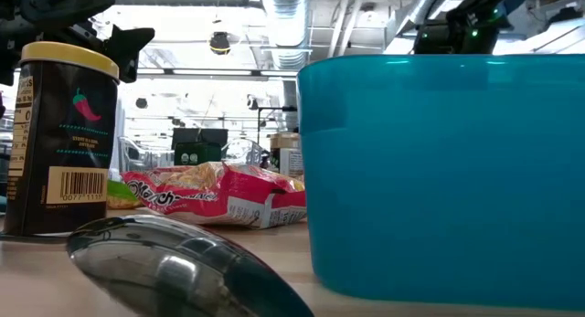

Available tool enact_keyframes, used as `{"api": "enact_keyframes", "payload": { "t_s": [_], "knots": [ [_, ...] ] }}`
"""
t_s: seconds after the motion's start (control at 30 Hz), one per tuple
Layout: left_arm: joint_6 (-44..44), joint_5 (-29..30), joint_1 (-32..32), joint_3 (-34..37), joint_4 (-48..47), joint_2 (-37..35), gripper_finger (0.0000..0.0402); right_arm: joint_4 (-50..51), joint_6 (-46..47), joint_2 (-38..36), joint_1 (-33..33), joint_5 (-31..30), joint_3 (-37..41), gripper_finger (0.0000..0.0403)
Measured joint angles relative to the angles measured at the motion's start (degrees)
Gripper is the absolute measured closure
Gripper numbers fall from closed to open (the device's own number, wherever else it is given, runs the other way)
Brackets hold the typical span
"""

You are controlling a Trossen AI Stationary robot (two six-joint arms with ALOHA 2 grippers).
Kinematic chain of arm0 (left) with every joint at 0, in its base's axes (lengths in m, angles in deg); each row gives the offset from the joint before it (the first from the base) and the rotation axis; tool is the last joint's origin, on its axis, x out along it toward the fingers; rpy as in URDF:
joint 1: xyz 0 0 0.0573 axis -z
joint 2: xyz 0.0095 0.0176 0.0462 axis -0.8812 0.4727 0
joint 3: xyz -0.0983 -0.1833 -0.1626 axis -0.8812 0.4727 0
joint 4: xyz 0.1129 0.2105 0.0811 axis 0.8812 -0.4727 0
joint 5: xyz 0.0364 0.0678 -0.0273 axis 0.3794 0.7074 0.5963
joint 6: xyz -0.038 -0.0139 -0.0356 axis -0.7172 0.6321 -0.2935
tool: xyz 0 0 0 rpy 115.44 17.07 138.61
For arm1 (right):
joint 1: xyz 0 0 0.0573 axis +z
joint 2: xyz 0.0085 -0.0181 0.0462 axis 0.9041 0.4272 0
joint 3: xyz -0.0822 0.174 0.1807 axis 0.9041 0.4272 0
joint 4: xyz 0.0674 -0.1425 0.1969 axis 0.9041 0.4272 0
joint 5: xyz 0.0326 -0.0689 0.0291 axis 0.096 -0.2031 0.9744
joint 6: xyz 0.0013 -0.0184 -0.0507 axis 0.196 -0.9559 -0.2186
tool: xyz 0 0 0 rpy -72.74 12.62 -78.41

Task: Pick & Place Food Item
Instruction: Put the orange seasoning pack into the blue bin

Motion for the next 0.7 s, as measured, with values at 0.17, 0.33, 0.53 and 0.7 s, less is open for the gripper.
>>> {"api": "enact_keyframes", "payload": {
  "t_s": [0.17,0.33,0.53,0.7],
  "knots": [
    [0.02,-0.01,0.0,0.0,0.0,0.0,0.0131,1.24,0.85,-0.02,0.64,0.04,-0.04,0.0294],
    [0.01,0.0,0.01,0.02,0.0,-0.01,0.0131,1.27,0.87,-0.02,0.64,0.13,-0.04,0.0294],
    [0.01,-0.01,0.0,0.01,0.0,0.0,0.0131,1.59,1.94,-0.02,0.64,0.17,-0.04,0.0294],
    [0.0,0.0,0.01,0.02,0.0,0.0,0.0131,1.9,2.37,-0.02,0.64,0.19,-0.04,0.0294]
  ]
}}
